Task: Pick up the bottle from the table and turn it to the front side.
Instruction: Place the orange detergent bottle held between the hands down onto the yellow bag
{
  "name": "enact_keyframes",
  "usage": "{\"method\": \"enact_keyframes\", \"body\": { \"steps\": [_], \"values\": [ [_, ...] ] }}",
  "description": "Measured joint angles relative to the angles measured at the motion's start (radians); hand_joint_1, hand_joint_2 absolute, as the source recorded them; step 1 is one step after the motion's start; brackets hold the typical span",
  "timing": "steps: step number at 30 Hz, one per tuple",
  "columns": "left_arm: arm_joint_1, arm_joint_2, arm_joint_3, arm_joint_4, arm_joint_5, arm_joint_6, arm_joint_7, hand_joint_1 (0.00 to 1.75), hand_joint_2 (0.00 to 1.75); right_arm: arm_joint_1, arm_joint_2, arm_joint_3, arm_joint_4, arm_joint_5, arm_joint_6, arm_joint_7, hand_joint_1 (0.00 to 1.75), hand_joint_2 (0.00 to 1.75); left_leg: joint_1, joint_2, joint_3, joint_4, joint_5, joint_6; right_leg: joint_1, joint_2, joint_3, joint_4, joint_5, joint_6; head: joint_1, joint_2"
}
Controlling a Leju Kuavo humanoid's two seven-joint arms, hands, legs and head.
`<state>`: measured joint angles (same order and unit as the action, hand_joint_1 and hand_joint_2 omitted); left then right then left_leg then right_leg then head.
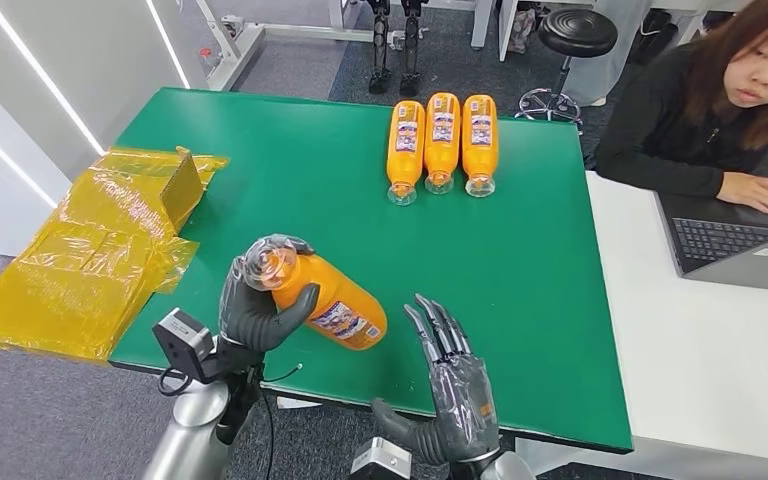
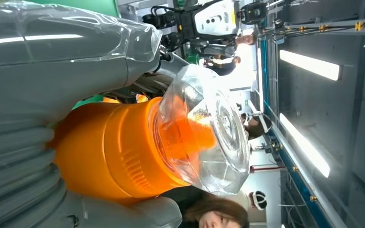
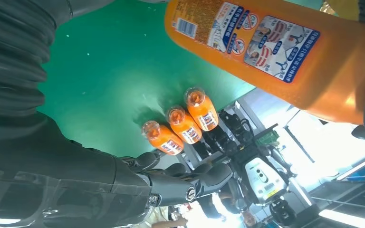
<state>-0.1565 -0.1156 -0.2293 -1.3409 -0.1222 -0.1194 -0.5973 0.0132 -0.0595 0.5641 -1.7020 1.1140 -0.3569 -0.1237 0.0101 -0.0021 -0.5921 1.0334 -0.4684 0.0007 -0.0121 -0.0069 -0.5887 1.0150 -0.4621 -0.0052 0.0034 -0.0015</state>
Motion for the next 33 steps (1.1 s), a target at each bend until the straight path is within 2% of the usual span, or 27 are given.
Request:
{"method": "enact_keyframes", "body": {
  "steps": [9,11,15,17,21,24,28,33],
  "values": [
    [-0.075,0.06,0.026,0.003,-0.513,0.321,0.045,1.75,1.75,-0.016,-0.001,0.009,0.021,-0.046,-0.001,-0.025,0.0,1.75,0.0,0.0,0.0,0.0,0.0,0.0,0.0,0.0,0.0,0.0,0.0,0.0,0.0,0.0],
    [-0.097,0.085,0.027,0.014,-0.674,0.414,0.084,1.75,1.75,-0.017,-0.003,0.009,0.025,-0.056,-0.012,-0.029,0.0,1.75,0.0,0.0,0.0,0.0,0.0,0.0,0.0,0.0,0.0,0.0,0.0,-0.001,0.0,0.0],
    [-0.165,0.146,0.027,0.076,-1.039,0.574,0.222,1.75,1.75,-0.022,-0.014,0.014,0.033,-0.101,-0.035,-0.048,0.0,1.75,0.0,0.0,0.001,0.0,0.001,-0.001,0.0,0.0,0.0,0.001,0.001,-0.001,0.0,0.0],
    [-0.201,0.173,0.027,0.121,-1.146,0.603,0.274,1.75,1.75,-0.03,-0.02,0.018,0.039,-0.121,-0.043,-0.06,0.0,1.75,0.0,0.0,0.001,0.0,0.001,-0.001,0.0,0.0,0.0,0.001,0.001,-0.001,0.0,0.0],
    [-0.247,0.211,0.026,0.194,-1.208,0.622,0.307,1.75,1.75,-0.044,-0.029,0.025,0.052,-0.138,-0.049,-0.066,0.0,1.75,0.0,0.001,0.001,0.0,0.001,-0.001,0.0,0.001,0.0,0.001,0.001,-0.001,0.0,0.0],
    [-0.276,0.238,0.017,0.256,-1.296,0.624,0.362,1.75,1.75,-0.051,-0.036,0.031,0.061,-0.155,-0.054,-0.073,0.0,1.75,0.0,0.001,0.001,0.0,0.001,-0.001,0.0,0.001,0.0,0.001,0.001,-0.001,0.0,0.0],
    [-0.345,0.268,-0.004,0.423,-1.4,0.637,0.428,1.75,1.75,-0.056,-0.047,0.036,0.07,-0.179,-0.067,-0.089,0.0,1.75,0.0,0.001,0.001,0.0,0.001,-0.001,0.0,0.001,-0.001,0.001,0.001,-0.001,0.0,0.0],
    [-0.432,0.279,-0.022,0.652,-1.439,0.635,0.471,1.75,1.75,-0.063,-0.061,0.041,0.072,-0.198,-0.068,-0.098,0.0,1.75,0.0,0.002,0.001,0.0,0.002,-0.002,0.0,0.002,-0.001,0.001,0.001,-0.001,0.0,0.0]
  ]
}}
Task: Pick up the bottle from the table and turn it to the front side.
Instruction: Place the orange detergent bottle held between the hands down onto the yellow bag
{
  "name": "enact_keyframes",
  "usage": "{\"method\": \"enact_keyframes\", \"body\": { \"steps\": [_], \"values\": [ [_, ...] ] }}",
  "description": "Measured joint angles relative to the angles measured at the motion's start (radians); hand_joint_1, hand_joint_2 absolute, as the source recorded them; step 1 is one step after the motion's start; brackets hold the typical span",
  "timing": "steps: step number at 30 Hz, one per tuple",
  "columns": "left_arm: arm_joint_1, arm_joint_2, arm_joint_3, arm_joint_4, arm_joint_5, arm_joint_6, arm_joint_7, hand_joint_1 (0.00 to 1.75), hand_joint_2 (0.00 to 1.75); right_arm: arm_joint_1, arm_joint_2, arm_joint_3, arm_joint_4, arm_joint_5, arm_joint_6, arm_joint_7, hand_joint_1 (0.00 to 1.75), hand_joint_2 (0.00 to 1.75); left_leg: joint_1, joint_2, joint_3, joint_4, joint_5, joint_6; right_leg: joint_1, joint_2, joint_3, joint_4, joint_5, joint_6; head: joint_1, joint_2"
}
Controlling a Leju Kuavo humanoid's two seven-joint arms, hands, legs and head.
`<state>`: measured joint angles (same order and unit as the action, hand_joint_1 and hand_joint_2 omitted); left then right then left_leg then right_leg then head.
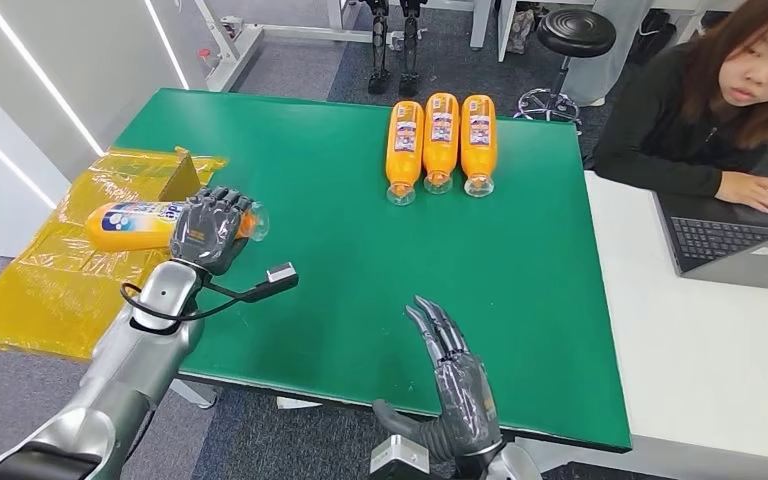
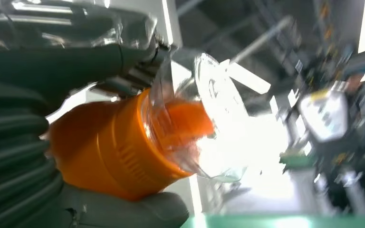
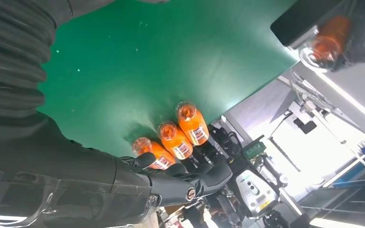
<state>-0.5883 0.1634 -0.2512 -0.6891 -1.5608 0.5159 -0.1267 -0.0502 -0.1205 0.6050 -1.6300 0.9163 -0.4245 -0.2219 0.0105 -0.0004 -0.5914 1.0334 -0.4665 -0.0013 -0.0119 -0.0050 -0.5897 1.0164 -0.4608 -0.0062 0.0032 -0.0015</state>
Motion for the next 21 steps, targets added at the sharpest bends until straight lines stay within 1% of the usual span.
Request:
{"method": "enact_keyframes", "body": {
  "steps": [4,8,9,12,13,17,21],
  "values": [
    [-0.038,0.0,-0.009,0.1,-0.004,-0.01,0.009,1.75,1.75,-0.005,-0.006,0.001,0.0,-0.002,0.001,0.0,0.0,1.75,0.0,0.0,0.0,0.0,0.0,0.0,0.0,0.0,0.0,0.0,0.0,0.0,0.0,0.0],
    [-0.071,0.002,-0.014,0.187,-0.005,-0.071,0.056,1.75,1.75,-0.006,-0.016,0.002,0.0,-0.013,0.004,-0.002,0.0,1.75,0.0,0.0,0.0,0.0,0.0,0.0,0.0,0.0,0.0,0.0,0.0,0.0,0.0,0.0],
    [-0.076,0.004,-0.014,0.208,-0.004,-0.083,0.073,1.64,1.75,-0.004,-0.02,0.002,0.0,-0.015,0.004,-0.006,0.0,1.75,0.0,0.0,0.0,0.0,0.0,0.0,0.0,0.0,0.0,0.0,0.0,0.0,0.0,0.0],
    [-0.087,0.018,-0.014,0.26,0.002,-0.102,0.11,0.33,1.75,0.005,-0.037,0.006,0.002,-0.022,-0.003,-0.025,0.0,1.75,0.0,0.001,0.0,0.0,0.0,0.0,0.0,0.001,-0.001,0.0,0.0,0.0,0.0,0.0],
    [-0.089,0.024,-0.014,0.275,0.005,-0.105,0.116,0.0,1.75,0.009,-0.043,0.007,0.004,-0.026,-0.008,-0.031,0.0,1.75,0.0,0.001,0.0,0.0,0.0,0.0,0.0,0.001,-0.001,0.0,0.0,0.0,0.0,0.0],
    [-0.095,0.044,-0.014,0.316,0.005,-0.105,0.116,0.0,1.75,0.021,-0.056,0.013,0.016,-0.033,-0.025,-0.04,0.0,1.75,0.0,0.0,0.0,0.0,0.0,0.0,0.0,0.001,-0.001,0.0,0.0,0.0,0.0,0.0],
    [-0.1,0.048,-0.014,0.331,-0.004,-0.093,0.113,0.0,1.75,0.033,-0.058,0.017,0.024,-0.023,-0.033,-0.034,0.0,1.75,0.0,0.0,0.0,0.0,0.0,0.0,0.0,0.001,-0.001,0.0,0.0,0.0,0.0,0.0]
  ]
}}
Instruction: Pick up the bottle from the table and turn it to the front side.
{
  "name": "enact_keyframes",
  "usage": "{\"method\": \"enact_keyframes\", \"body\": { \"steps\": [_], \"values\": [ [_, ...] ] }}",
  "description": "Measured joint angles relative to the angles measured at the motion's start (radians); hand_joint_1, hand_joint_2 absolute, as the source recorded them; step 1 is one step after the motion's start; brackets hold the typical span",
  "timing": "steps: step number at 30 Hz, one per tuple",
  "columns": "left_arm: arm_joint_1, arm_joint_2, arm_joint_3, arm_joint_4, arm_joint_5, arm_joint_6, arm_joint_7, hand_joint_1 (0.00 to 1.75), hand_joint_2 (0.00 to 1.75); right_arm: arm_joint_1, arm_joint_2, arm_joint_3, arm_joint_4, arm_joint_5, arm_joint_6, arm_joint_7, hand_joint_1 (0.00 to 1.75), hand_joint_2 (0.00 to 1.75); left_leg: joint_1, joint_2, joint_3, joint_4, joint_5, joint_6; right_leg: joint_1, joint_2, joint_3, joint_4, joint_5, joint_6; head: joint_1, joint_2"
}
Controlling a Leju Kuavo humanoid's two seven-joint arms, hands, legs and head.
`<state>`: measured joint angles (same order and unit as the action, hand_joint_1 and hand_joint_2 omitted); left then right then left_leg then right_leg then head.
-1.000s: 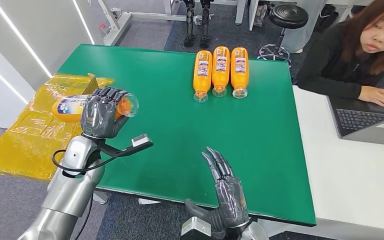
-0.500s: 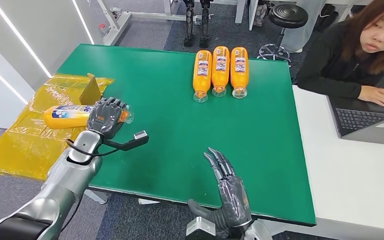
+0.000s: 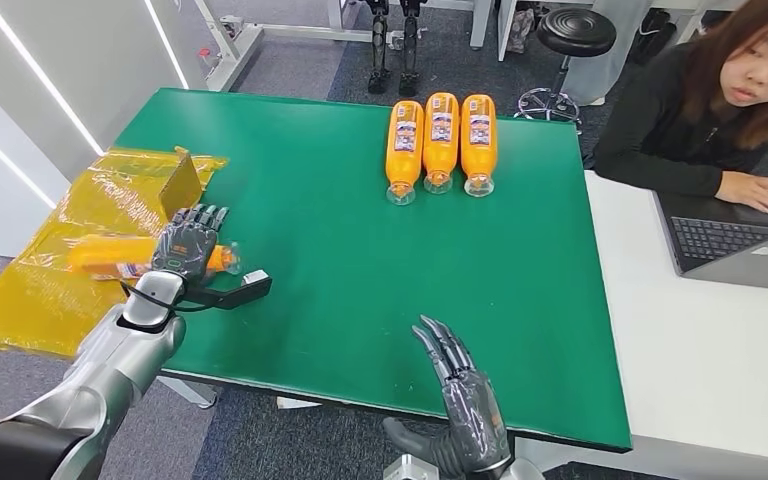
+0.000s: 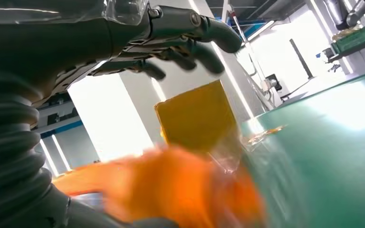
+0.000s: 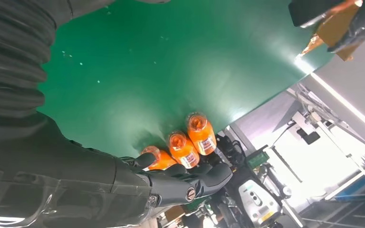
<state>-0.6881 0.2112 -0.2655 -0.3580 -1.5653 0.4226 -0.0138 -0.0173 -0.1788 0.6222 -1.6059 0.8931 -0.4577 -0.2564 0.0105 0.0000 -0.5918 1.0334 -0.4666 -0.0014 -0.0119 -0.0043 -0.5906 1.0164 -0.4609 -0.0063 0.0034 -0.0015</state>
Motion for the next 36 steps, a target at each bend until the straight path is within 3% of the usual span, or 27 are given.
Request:
{"method": "enact_keyframes", "body": {
  "steps": [11,17,20,21,23,25,27,28,31,36],
  "values": [
    [-0.018,-0.007,-0.009,0.006,0.001,0.093,-0.042,0.0,1.75,0.018,0.0,0.0,0.0,0.026,0.004,0.019,0.0,1.75,0.0,0.0,0.0,0.0,0.0,0.0,0.0,0.0,0.0,0.0,0.0,0.0,0.0,0.0],
    [-0.004,-0.055,-0.009,-0.064,0.075,0.235,-0.164,0.0,1.75,0.035,0.001,-0.002,0.0,0.045,-0.007,0.035,0.0,1.75,0.0,-0.001,0.0,0.0,0.0,0.0,0.0,-0.001,0.001,0.0,0.0,0.0,0.0,0.0],
    [0.052,-0.089,-0.009,-0.174,0.244,0.228,-0.305,0.0,1.75,0.046,0.004,-0.009,0.0,0.062,-0.015,0.045,0.0,1.75,-0.001,0.0,0.0,0.0,-0.001,0.001,-0.001,0.0,0.001,-0.001,0.0,0.0,0.0,0.0],
    [0.085,-0.102,-0.009,-0.233,0.351,0.191,-0.373,0.0,1.75,0.051,0.005,-0.013,0.0,0.065,-0.02,0.047,0.0,1.75,-0.001,0.0,0.0,0.0,-0.001,0.001,-0.001,0.001,0.001,-0.001,0.0,0.0,0.0,0.0],
    [0.181,-0.127,-0.009,-0.398,0.69,0.006,-0.527,0.0,1.75,0.065,0.005,-0.027,-0.002,0.048,-0.035,0.041,0.0,1.75,-0.002,0.001,0.0,0.0,-0.002,0.001,-0.001,0.002,0.001,-0.001,0.0,0.001,0.0,0.0],
    [0.298,-0.148,-0.009,-0.588,1.108,-0.3,-0.637,0.0,1.75,0.084,0.003,-0.047,-0.009,0.002,-0.06,0.014,0.0,1.75,-0.002,0.003,0.0,0.0,-0.003,0.002,-0.001,0.003,0.0,-0.002,-0.001,0.001,0.0,0.0],
    [0.403,-0.167,-0.01,-0.749,1.452,-0.589,-0.678,0.0,1.75,0.101,-0.002,-0.07,-0.02,-0.046,-0.083,-0.023,0.0,1.75,-0.002,0.003,0.0,0.0,-0.004,0.002,-0.001,0.004,0.0,-0.002,-0.001,0.001,0.0,0.0],
    [0.446,-0.177,-0.009,-0.811,1.562,-0.686,-0.685,0.0,1.75,0.109,-0.003,-0.082,-0.028,-0.06,-0.09,-0.037,0.0,1.75,-0.002,0.003,0.0,0.0,-0.005,0.002,-0.001,0.004,0.0,-0.002,-0.002,0.001,0.0,0.0],
    [0.544,-0.208,-0.001,-0.93,1.656,-0.801,-0.69,0.0,1.75,0.131,-0.004,-0.109,-0.065,-0.068,-0.094,-0.053,0.0,1.75,-0.002,0.003,0.0,0.0,-0.006,0.003,-0.001,0.004,0.0,-0.002,-0.002,0.002,0.0,0.0],
    [0.648,-0.257,0.016,-1.011,1.601,-0.805,-0.69,0.0,1.75,0.148,0.0,-0.134,-0.126,-0.102,-0.086,-0.084,0.0,1.75,-0.001,0.003,0.0,0.0,-0.006,0.003,-0.001,0.003,0.0,-0.002,-0.002,0.002,0.0,0.0]
  ]
}}
